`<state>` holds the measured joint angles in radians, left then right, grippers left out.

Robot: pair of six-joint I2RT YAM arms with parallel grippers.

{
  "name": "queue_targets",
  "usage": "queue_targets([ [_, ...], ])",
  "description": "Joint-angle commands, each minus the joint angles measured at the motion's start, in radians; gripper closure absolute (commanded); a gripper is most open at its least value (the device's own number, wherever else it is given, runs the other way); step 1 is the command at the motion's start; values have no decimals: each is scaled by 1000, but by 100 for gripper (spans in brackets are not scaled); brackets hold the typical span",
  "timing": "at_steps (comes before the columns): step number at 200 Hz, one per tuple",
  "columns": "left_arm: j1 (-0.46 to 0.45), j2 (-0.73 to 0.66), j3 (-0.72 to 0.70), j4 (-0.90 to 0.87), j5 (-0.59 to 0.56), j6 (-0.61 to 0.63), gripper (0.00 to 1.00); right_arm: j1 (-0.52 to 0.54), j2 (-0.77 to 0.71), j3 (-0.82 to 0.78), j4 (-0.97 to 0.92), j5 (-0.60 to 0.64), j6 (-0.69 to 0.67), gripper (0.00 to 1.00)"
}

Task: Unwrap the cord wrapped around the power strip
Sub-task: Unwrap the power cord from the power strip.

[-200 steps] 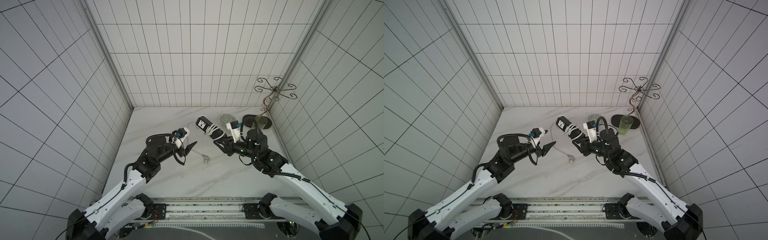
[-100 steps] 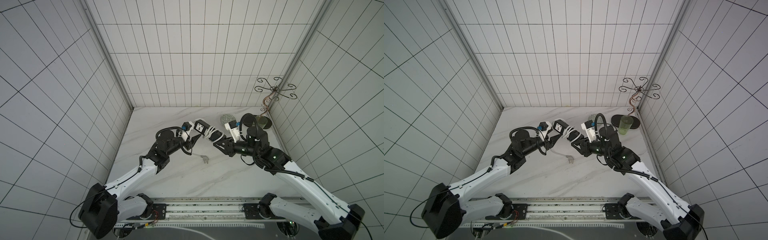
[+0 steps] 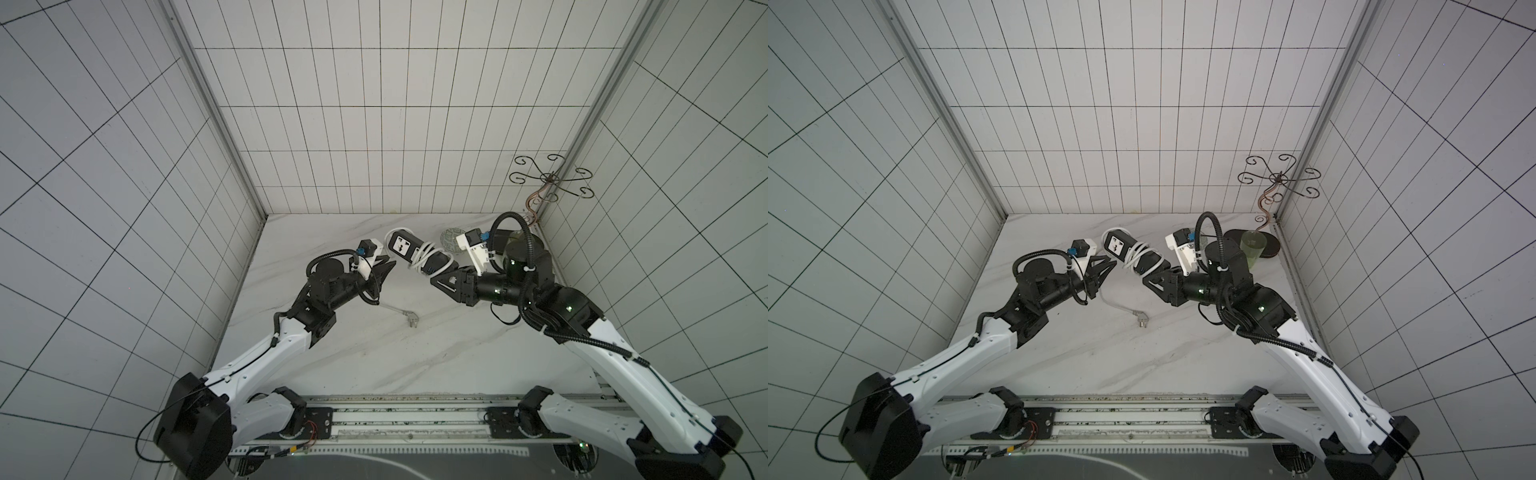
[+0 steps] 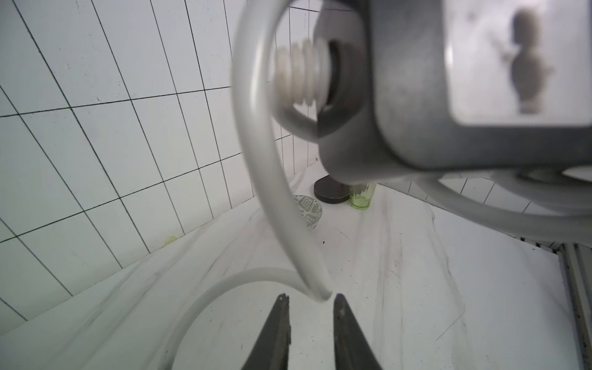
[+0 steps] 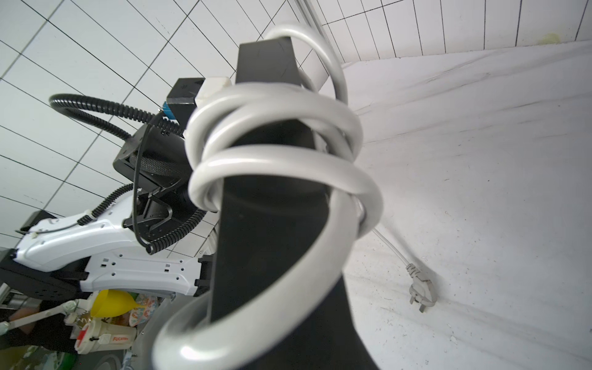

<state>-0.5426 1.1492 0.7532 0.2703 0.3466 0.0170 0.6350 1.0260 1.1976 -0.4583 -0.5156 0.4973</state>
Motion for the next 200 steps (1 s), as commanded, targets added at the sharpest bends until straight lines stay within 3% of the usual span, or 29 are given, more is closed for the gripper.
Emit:
queue_targets([
  [1,-9,-36,71,21,113,-79,64,-3,8,189,14,-54,78,100],
  [37,-7,-51,-18,154,130,-52,57,-6,-55,129,-23,-32,-4,100],
  [54,-9,-46,-57,232,91,-81,57,-7,-47,119,-25,-108,12,100],
  [71,-10,-24,-40,229,62,-96,65,-7,-35,115,-17,-165,28,100],
  [115,-6,-21,-55,229,97,-47,90,-8,-46,88,-65,-135,-47,100],
  [153,36,-101,18,-3,55,14,100,-7,-46,134,-150,-102,-114,100],
  [176,128,-59,125,-128,153,2,100,-8,-48,155,-154,-175,-118,100],
  [200,174,81,255,-307,294,12,99,-7,-58,204,-94,-197,-83,100],
])
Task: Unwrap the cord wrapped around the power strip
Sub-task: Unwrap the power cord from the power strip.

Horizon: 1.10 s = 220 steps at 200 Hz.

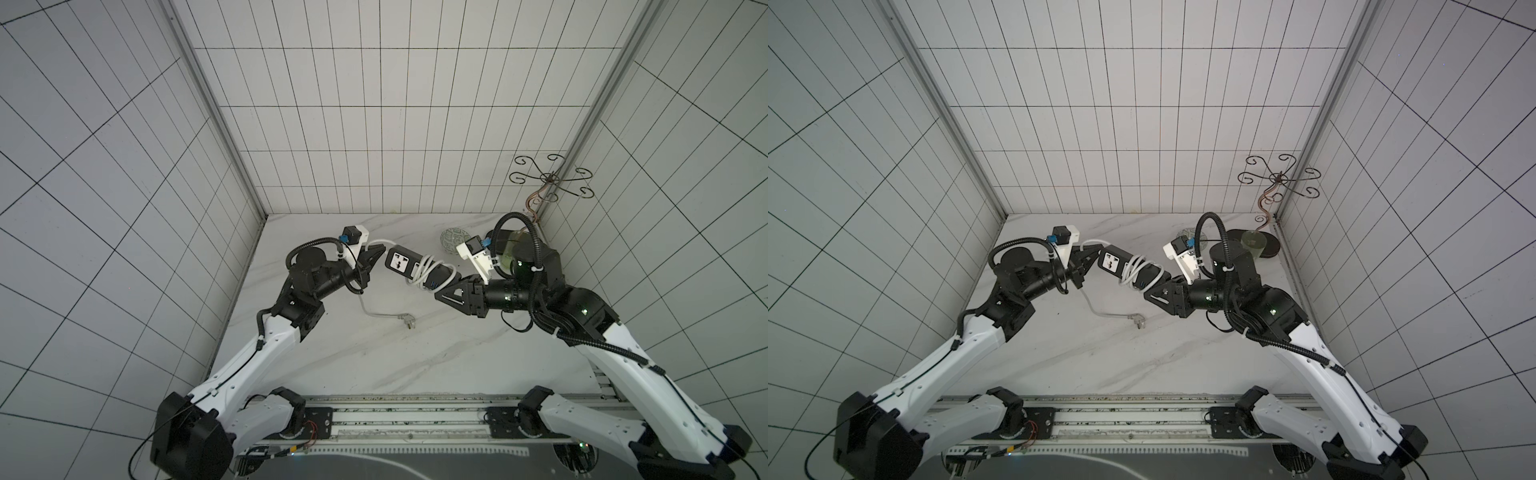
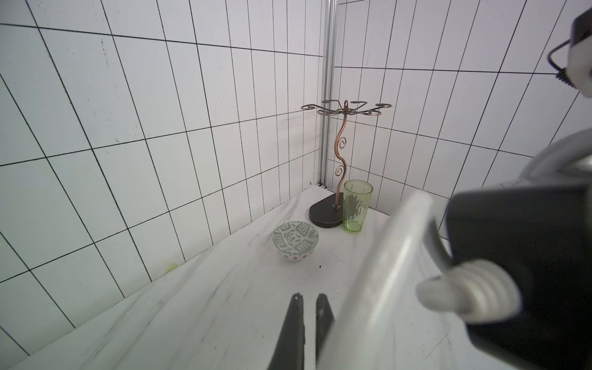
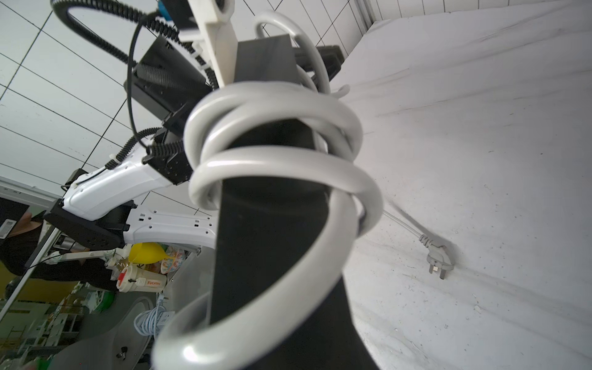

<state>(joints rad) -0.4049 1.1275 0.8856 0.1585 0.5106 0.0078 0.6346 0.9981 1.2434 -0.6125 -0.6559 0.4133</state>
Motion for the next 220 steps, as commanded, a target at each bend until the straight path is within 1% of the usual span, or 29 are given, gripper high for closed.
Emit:
queue_targets([
  [1,36,111,127,-204,136,23,99,-7,-30,159,64,-55,2,100],
  [13,37,166,165,-288,204,55,99,-7,-32,190,93,-26,13,100],
  [19,37,184,171,-308,224,47,99,-7,-29,205,100,8,9,100],
  [47,37,221,99,-324,230,12,97,-6,-1,239,147,175,-35,100],
  [69,37,224,63,-363,242,54,93,-7,39,252,171,317,-86,100],
  [76,37,222,59,-370,248,66,90,-7,55,259,167,349,-101,100],
  [80,37,218,56,-371,247,71,84,-6,61,264,168,372,-106,100],
  [89,36,198,56,-381,227,81,64,-7,73,268,166,423,-109,100],
  [94,38,180,60,-394,206,92,55,-9,82,271,163,441,-113,100],
  [108,38,105,65,-426,148,134,36,-9,111,295,139,468,-122,100],
  [113,38,71,59,-425,127,149,27,-8,122,305,126,467,-127,100],
  [122,37,1,42,-396,111,177,13,-9,138,317,105,463,-132,100],
  [131,36,-69,15,-337,108,199,3,-9,148,325,88,459,-137,100],
  [150,5,-161,5,-249,120,273,2,-8,161,342,41,438,-149,100],
  [166,-61,-170,3,-176,81,320,2,-9,165,355,5,410,-153,100],
  [193,-163,-91,15,-81,-28,353,3,-8,150,355,-12,350,-138,100],
  [206,-190,-47,31,-62,-63,362,7,-9,141,354,-13,339,-127,100],
  [220,-197,-7,32,-24,-80,365,12,-8,133,357,-9,326,-115,100],
])
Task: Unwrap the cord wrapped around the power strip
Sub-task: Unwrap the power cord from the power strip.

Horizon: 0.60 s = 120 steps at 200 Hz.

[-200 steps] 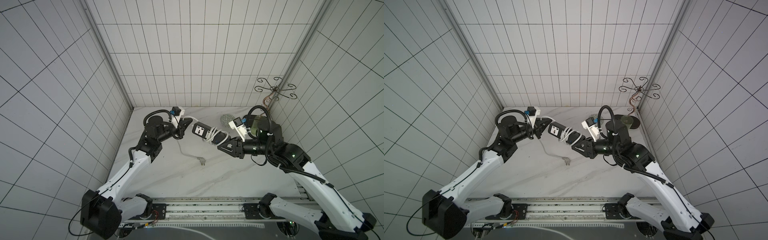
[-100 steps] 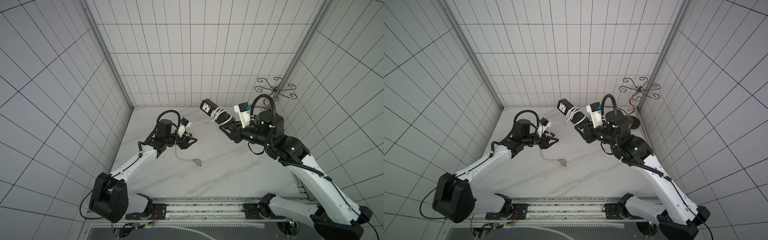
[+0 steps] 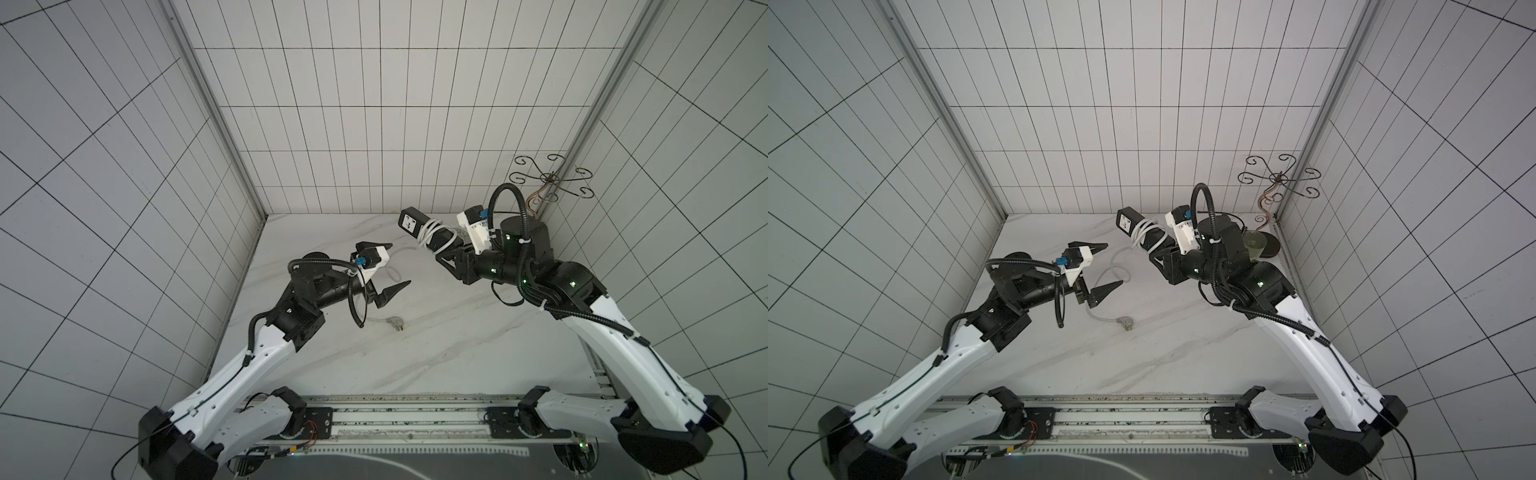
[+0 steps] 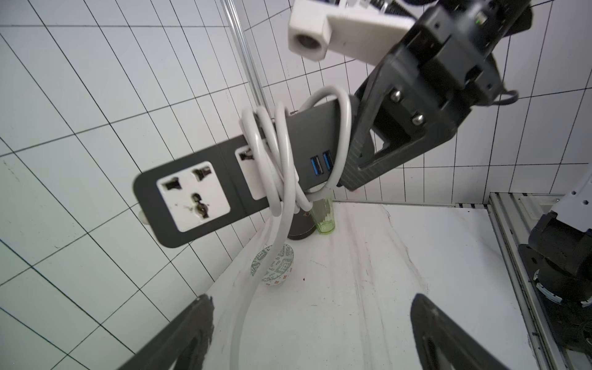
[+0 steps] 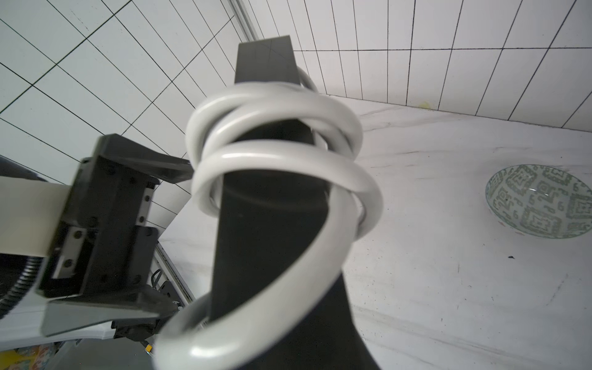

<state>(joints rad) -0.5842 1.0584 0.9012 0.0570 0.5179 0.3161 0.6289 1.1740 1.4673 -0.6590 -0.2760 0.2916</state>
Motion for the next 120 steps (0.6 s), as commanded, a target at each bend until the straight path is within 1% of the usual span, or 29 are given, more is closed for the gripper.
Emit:
queue_targets([
  [1,-18,65,16,81,-91,57,12,-2,-44,133,38,-56,8,100],
  [9,-21,84,10,117,-124,55,17,-3,-47,133,41,-68,15,100],
  [18,-26,100,-3,181,-177,23,23,-3,-49,133,41,-77,22,100],
  [26,-31,110,-17,237,-202,7,24,-2,-54,132,42,-76,27,100],
  [41,-55,126,-39,309,-254,27,25,-3,-59,129,45,-70,34,100],
  [54,-62,144,-39,331,-251,40,28,-2,-60,129,48,-72,38,100],
  [71,-65,174,-24,333,-252,61,34,-2,-59,130,54,-75,43,100],
  [103,-66,207,-5,333,-265,83,52,-3,-62,140,47,-64,46,100],
  [112,-66,210,-7,333,-269,91,58,-2,-61,140,48,-67,48,100],
  [120,-66,209,-10,333,-269,100,66,-3,-61,140,47,-67,50,100],
])
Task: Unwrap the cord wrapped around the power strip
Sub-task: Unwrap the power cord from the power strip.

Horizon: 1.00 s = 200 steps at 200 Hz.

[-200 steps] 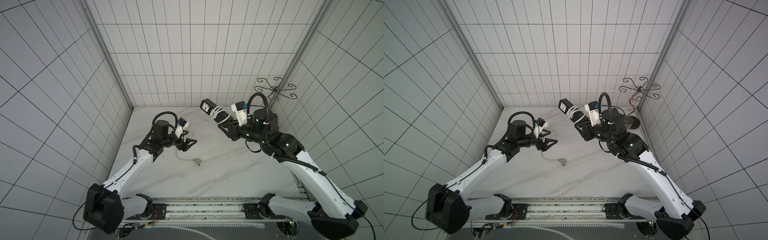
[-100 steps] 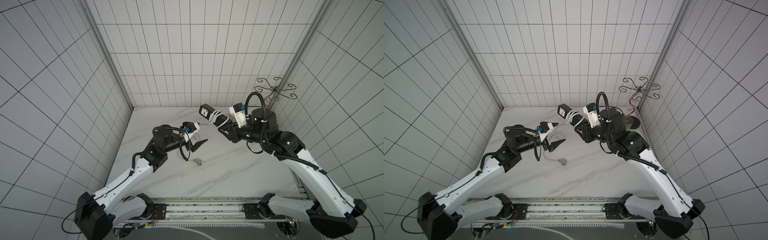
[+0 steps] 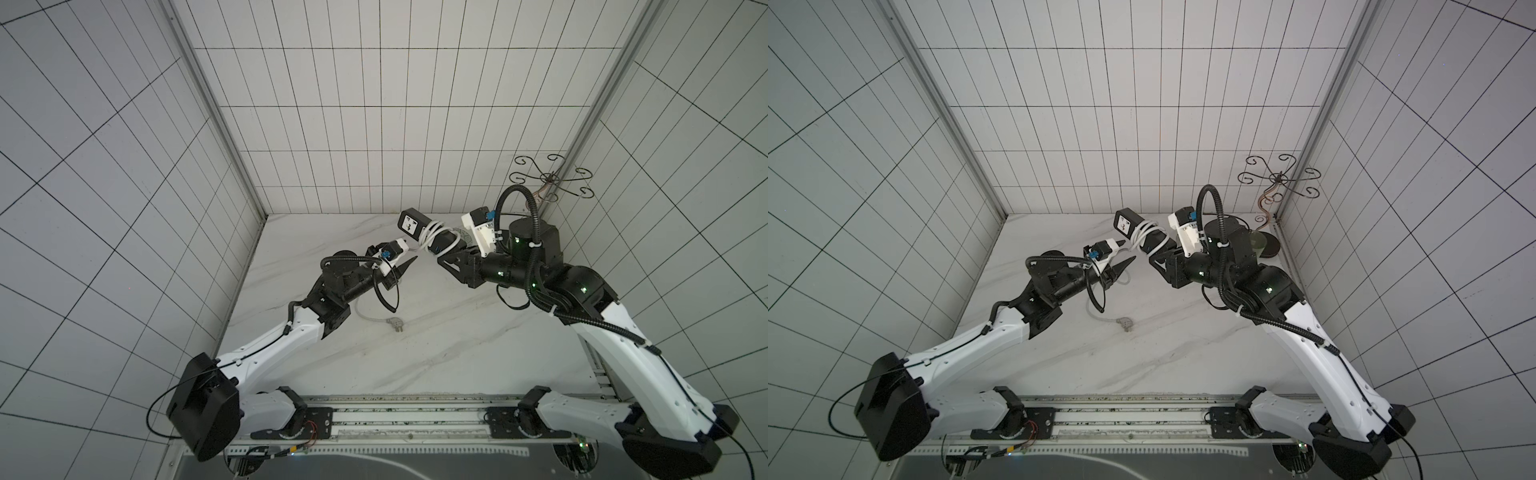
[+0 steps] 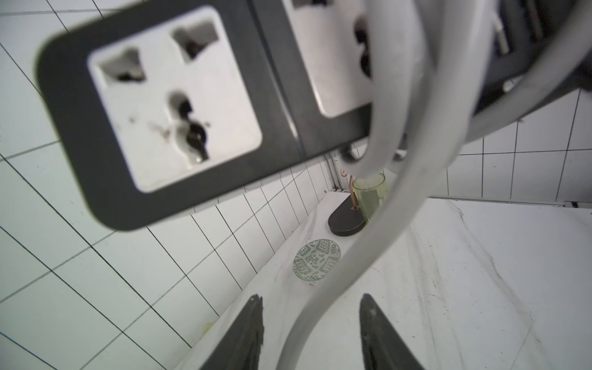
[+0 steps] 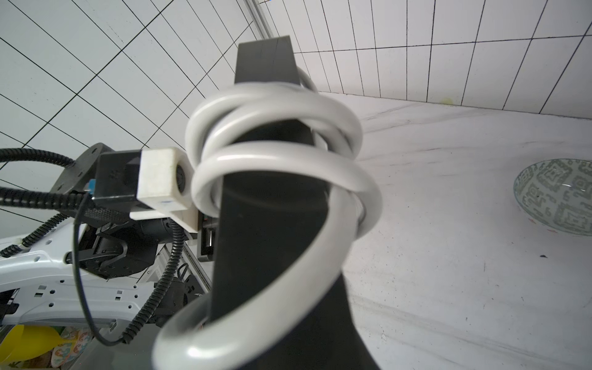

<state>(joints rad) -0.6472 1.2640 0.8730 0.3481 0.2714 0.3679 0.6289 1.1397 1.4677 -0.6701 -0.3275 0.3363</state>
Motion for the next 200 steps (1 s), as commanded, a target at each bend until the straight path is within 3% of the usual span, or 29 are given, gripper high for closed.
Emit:
queue_targets([
  [1,-4,3,18,41,-23,49,67,-2,-27,140,58,-15,6,100],
  [28,-5,-21,30,5,-26,82,100,-2,-29,137,56,7,7,100],
  [74,-4,-140,132,-276,36,164,100,-10,33,186,-44,90,-46,100],
  [101,-5,-192,226,-458,25,154,100,-10,32,103,-51,90,-80,100],
  [146,25,-77,505,-785,-42,184,100,-9,14,10,-134,23,-196,100],
  [176,136,-5,570,-790,41,132,100,-10,-8,18,-213,-84,-240,100],
  [200,210,71,601,-796,223,88,100,-10,-24,60,-248,-173,-242,100],
])
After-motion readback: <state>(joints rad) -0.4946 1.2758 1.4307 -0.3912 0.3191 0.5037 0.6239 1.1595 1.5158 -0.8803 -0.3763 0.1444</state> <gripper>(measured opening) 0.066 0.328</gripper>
